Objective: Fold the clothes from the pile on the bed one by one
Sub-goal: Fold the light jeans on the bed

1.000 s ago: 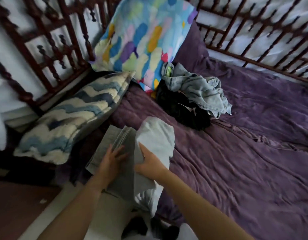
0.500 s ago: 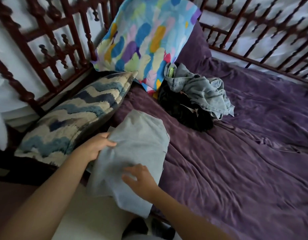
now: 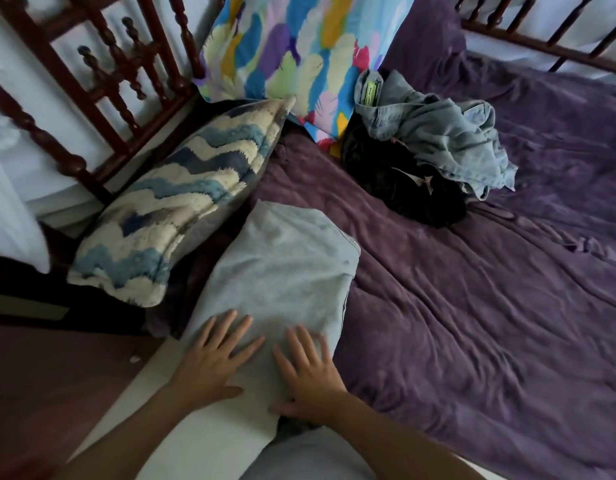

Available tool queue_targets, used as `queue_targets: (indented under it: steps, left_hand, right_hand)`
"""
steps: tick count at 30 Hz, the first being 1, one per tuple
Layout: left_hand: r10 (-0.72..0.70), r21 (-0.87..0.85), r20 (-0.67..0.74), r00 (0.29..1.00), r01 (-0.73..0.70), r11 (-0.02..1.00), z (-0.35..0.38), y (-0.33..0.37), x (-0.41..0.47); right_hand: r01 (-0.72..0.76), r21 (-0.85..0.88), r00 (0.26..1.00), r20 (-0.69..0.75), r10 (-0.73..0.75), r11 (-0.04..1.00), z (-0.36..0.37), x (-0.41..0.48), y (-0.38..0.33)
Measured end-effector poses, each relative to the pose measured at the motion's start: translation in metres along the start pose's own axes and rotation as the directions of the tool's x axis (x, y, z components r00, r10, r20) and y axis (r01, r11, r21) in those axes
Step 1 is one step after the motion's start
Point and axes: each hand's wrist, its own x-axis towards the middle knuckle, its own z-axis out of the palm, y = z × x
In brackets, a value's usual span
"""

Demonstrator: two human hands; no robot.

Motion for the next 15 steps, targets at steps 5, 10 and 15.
queue_targets:
  steps: [5,10,15]
  left_hand:
    - [0.022,0.145,-0.171,0.985,0.003,0.989,0.007,-0.004,0.013]
    - [0.026,0.225,-0.293,0.956,0.043,0.973,0.011,0.001,0.030]
    - [-0.021,0.172,-0.279,0.960,0.072,0.982,-0.010,0.002,0.055]
  right_hand:
    - [-0.092,-0.004,0.995,-0.028,0.092,0.996,0.011,0.013,-0.008]
    - [-0.123,0.021,0.989,0.089,0.121,0.992,0.011,0.017,0.014]
    - [-0.085,-0.056,0.985,-0.158,0.075,0.995,-0.028,0.008,0.042]
